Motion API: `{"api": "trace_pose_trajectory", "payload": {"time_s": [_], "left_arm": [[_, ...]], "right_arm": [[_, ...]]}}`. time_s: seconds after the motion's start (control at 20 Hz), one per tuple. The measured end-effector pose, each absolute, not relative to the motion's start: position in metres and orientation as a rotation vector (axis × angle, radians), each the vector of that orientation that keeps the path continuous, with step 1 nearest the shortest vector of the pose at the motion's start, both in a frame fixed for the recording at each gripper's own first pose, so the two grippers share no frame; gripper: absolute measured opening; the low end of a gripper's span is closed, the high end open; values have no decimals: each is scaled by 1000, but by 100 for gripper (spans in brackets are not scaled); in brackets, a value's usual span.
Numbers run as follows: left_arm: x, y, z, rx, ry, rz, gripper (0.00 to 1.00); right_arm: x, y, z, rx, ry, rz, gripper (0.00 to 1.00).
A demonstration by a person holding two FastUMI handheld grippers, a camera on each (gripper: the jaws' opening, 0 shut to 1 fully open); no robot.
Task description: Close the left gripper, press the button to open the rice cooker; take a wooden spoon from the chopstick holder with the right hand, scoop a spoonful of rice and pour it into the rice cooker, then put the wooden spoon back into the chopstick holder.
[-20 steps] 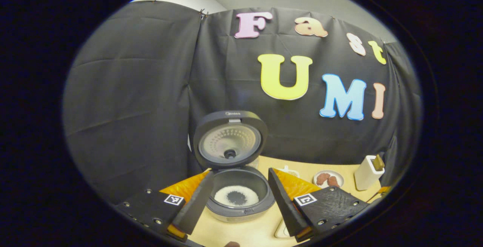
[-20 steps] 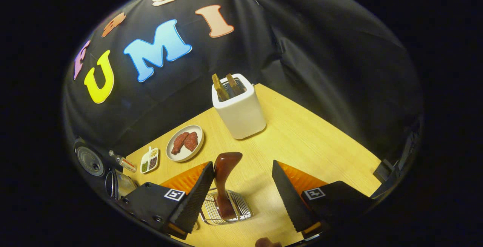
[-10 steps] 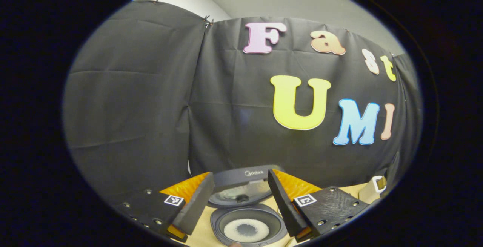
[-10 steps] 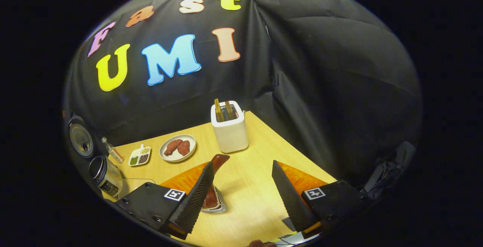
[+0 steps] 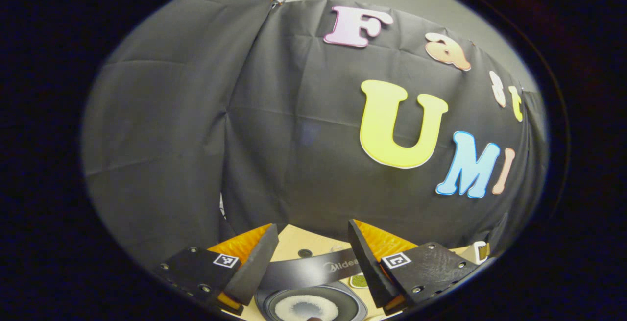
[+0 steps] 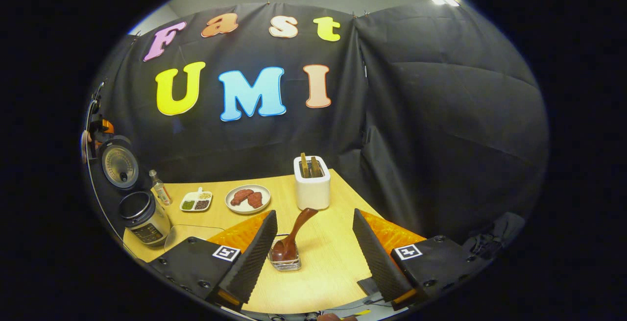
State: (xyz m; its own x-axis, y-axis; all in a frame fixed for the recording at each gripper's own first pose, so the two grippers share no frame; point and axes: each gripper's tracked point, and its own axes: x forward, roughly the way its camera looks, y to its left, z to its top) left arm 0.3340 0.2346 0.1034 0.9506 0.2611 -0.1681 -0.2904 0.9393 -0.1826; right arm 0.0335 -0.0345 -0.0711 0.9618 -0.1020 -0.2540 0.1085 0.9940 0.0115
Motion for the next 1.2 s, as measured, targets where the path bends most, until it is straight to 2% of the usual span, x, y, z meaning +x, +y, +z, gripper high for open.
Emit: {"api": "trace_pose_trajectory", "payload": {"time_s": [0.05,0.1,0.15,0.25,0.35,0.4,0.5,0.6,0.65,0.75,0.8,1.0,1.05,1.1,1.2], "left_arm": [[340,234,98,-220,155,275,90],[342,234,92,-228,169,276,90],[345,235,89,-215,174,284,86],[347,230,81,-182,199,285,91],[344,224,80,-173,211,285,89],[340,221,76,-177,229,285,99],[331,213,73,-188,247,273,90],[320,201,62,-199,272,259,94],[314,195,55,-206,292,252,90],[298,180,42,-224,340,235,90],[290,172,34,-236,362,231,94],[254,142,-10,-247,474,247,94],[247,136,-20,-241,492,258,99],[242,129,-32,-224,504,267,95],[233,119,-56,-182,539,291,95]], "right_arm": [[29,-33,-65,21,242,-111,98],[24,-33,-60,18,229,-120,98],[19,-32,-56,16,219,-127,98],[12,-31,-55,9,211,-137,98],[7,-31,-59,0,217,-143,98],[9,-29,-62,-1,221,-143,98],[13,-25,-67,8,231,-132,98],[19,-19,-73,20,240,-105,98],[23,-16,-75,25,244,-87,98],[32,-13,-79,22,248,-55,98],[36,-12,-81,19,251,-39,98],[52,-18,-93,24,271,15,98],[56,-20,-96,32,279,28,98],[60,-22,-100,35,288,42,98],[69,-30,-106,32,307,61,98]]}}
